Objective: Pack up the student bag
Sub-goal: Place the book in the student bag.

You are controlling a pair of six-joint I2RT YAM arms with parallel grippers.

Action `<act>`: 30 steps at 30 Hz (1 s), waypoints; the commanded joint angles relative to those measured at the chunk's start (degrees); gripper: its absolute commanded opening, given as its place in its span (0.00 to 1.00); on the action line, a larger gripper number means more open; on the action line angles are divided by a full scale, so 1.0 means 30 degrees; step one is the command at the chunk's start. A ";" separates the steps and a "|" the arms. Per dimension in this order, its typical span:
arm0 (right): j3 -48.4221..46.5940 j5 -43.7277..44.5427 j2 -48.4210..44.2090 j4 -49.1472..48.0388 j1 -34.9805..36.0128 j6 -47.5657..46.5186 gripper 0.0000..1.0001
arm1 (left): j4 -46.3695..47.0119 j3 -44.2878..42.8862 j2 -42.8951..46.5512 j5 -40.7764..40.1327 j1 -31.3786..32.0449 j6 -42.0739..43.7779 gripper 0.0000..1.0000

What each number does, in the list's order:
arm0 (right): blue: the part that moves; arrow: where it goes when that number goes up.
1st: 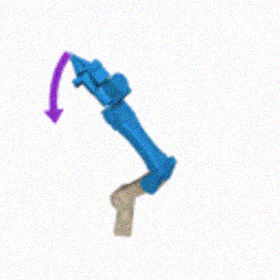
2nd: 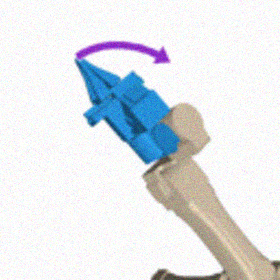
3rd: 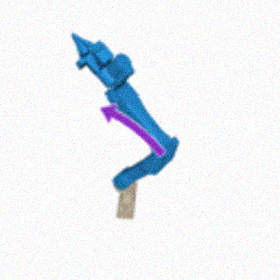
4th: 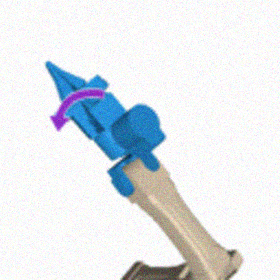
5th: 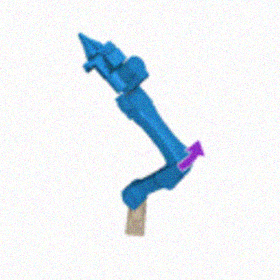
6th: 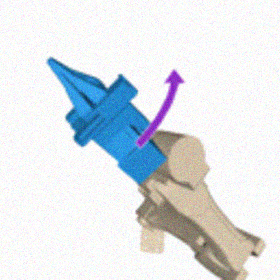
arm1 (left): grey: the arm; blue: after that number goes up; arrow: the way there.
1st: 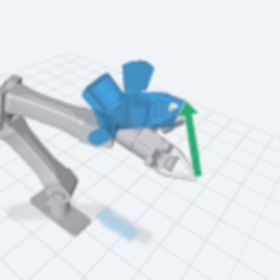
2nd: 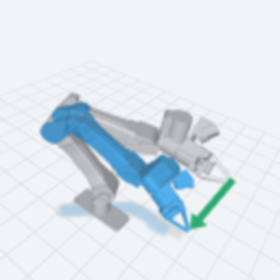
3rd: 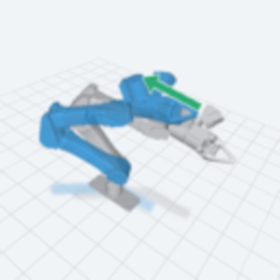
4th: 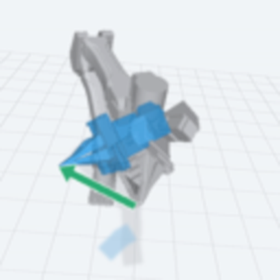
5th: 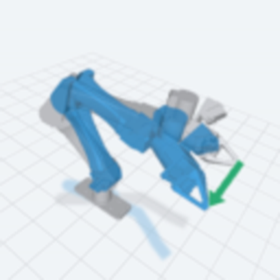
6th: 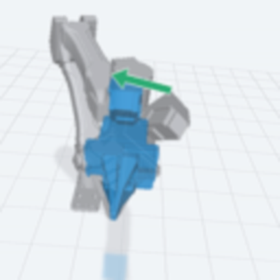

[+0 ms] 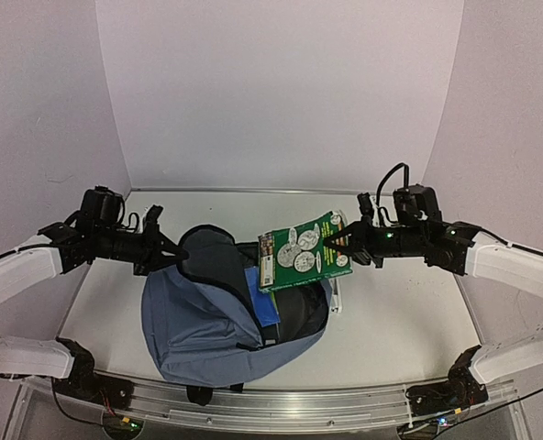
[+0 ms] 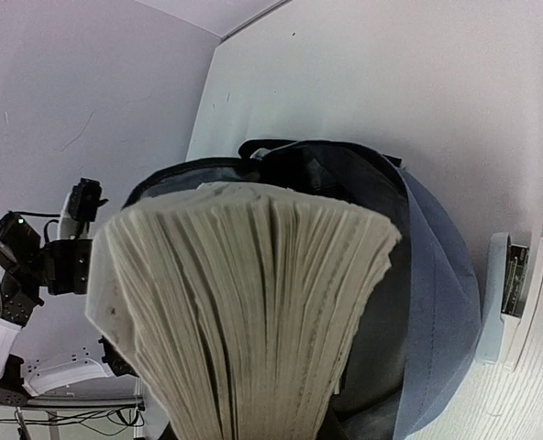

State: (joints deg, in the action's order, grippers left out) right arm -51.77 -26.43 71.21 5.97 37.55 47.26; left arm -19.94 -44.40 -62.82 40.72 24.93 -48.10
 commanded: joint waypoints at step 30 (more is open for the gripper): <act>-0.6467 -0.2571 1.1648 -0.7028 0.6430 0.2210 0.13 | 0.3779 -0.3916 -0.0243 0.3982 0.0068 0.0876 0.00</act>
State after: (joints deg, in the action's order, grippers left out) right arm -65.13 -32.42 100.85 -8.57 53.37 53.81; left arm -12.61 -53.29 -62.64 49.50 25.17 -46.94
